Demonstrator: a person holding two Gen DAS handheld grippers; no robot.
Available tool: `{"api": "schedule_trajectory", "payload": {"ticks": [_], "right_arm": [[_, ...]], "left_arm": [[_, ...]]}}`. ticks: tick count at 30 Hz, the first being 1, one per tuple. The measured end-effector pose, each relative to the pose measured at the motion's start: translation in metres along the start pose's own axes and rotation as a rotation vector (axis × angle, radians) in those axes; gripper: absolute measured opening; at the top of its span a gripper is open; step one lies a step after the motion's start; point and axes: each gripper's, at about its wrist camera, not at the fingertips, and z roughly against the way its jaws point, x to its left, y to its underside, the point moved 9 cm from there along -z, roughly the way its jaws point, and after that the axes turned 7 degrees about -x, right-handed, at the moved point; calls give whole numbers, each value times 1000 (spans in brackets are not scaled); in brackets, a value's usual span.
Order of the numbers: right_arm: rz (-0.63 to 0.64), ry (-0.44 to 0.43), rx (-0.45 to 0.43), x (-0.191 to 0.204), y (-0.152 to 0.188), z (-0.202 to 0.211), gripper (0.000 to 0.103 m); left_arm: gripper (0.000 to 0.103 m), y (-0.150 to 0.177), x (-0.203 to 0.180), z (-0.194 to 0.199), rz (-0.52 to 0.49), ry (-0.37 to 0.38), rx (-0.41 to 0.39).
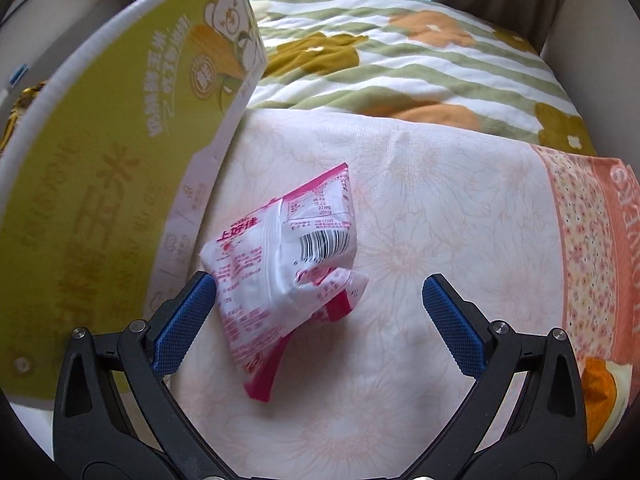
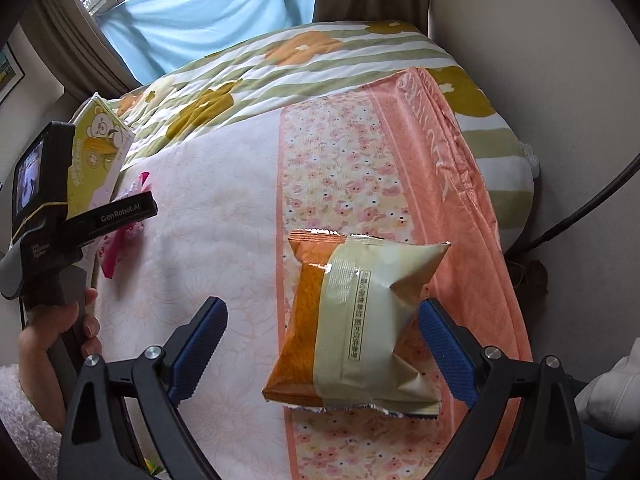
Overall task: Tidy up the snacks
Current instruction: 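Move both tools away from the box toward the two bags on the sheet, then grasp the pink-and-white bag with left tool while right tool grasps the orange-and-cream bag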
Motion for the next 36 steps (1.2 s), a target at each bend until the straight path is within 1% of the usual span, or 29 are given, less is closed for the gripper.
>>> {"api": "schedule_trajectory", "payload": {"ticks": [3,5,7,9,11,12,14,18,21,22,25,36], "right_arm": [[30,28,6,1,0,-6,95],[37,40,5,1,-2,-7,95],[30,45,1,1,-2,-7,95],[40,65,2,0,-2,-8,95],[55,91,6,-2,-1,-10,95],[59,104,9,-3,0,-12,95],[61,125,13,-5,1,-14,95],[51,134,32,-8,6,-20,95],[47,144,37,-10,7,-21,95],[44,147,36,-10,7,-22,95],[41,158,34,-13,5,-23,95],[40,184,36,-15,8,-25,91]], "left_arm": [[102,-1,-2,-6,-19,-12,-3],[102,-1,-4,-10,-21,-2,-1],[98,-2,-6,-13,-20,15,0],[95,-4,-9,-13,-40,25,-10],[85,-7,-12,-12,-60,38,-24],[83,-9,-13,-12,-67,47,-30],[73,-13,-15,-12,-74,57,-35],[72,-12,-15,-19,-96,65,-2],[72,-9,-12,-20,-90,95,8],[68,-8,-11,-19,-87,102,12],[62,-6,-12,-17,-114,120,15],[55,2,-16,-3,-161,200,46]]}}
